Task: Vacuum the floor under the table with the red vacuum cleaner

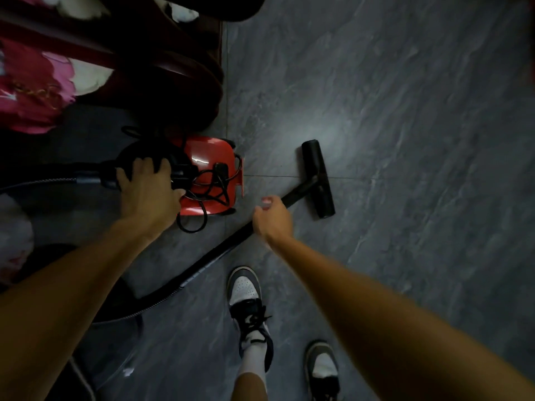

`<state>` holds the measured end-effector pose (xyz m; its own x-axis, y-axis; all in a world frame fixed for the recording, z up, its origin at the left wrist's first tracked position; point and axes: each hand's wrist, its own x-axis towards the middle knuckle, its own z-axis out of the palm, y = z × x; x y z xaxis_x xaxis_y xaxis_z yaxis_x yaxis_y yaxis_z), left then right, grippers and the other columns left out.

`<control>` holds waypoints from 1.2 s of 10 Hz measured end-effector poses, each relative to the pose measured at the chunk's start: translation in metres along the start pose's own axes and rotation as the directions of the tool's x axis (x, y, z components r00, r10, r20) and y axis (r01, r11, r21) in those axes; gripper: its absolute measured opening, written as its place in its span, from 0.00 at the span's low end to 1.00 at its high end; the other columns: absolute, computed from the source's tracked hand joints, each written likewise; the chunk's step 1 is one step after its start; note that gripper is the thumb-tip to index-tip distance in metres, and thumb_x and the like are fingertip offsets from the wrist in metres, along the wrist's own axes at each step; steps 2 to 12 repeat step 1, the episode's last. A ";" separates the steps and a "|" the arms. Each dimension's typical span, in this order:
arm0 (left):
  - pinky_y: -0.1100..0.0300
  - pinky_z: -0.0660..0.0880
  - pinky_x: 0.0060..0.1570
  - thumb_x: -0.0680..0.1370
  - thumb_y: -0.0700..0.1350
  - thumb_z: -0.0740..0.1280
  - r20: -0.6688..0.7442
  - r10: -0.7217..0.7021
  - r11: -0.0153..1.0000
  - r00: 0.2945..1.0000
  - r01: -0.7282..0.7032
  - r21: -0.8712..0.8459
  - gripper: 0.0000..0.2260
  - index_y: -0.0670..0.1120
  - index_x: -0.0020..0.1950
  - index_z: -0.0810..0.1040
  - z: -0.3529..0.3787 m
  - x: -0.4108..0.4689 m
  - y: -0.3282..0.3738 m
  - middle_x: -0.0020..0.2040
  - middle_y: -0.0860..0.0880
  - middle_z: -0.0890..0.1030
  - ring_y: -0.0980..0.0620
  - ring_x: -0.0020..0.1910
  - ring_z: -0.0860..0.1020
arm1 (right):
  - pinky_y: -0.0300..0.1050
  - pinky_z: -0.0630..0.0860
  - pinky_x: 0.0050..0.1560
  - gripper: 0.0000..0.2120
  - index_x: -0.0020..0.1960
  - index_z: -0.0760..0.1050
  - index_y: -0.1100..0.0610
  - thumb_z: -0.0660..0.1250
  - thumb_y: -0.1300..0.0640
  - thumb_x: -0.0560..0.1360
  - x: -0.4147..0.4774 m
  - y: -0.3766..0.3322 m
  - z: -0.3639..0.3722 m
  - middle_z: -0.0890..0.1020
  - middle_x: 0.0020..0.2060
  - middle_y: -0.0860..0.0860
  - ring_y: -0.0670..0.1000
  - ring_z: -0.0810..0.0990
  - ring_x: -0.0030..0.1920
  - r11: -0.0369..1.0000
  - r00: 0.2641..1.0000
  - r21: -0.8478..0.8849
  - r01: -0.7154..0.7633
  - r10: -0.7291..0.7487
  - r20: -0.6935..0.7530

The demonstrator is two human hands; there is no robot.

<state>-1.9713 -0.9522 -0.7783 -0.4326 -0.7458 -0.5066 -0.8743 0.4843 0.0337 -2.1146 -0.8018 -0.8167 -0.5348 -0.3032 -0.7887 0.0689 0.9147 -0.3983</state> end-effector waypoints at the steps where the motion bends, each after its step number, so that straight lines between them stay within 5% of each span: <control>1: 0.41 0.60 0.69 0.76 0.48 0.65 -0.038 0.028 0.981 0.999 -0.035 -0.191 0.25 0.39 0.70 0.66 0.004 -0.027 0.016 0.66 0.36 0.71 0.38 0.67 0.68 | 0.55 0.76 0.61 0.16 0.67 0.71 0.55 0.61 0.54 0.79 -0.012 -0.006 -0.020 0.79 0.61 0.56 0.56 0.79 0.58 0.991 0.990 0.002 0.134 -0.133 -0.036; 12: 0.41 0.60 0.69 0.76 0.48 0.65 -0.038 0.028 0.981 0.999 -0.035 -0.191 0.25 0.39 0.70 0.66 0.004 -0.027 0.016 0.66 0.36 0.71 0.38 0.67 0.68 | 0.55 0.76 0.61 0.16 0.67 0.71 0.55 0.61 0.54 0.79 -0.012 -0.006 -0.020 0.79 0.61 0.56 0.56 0.79 0.58 0.991 0.990 0.002 0.134 -0.133 -0.036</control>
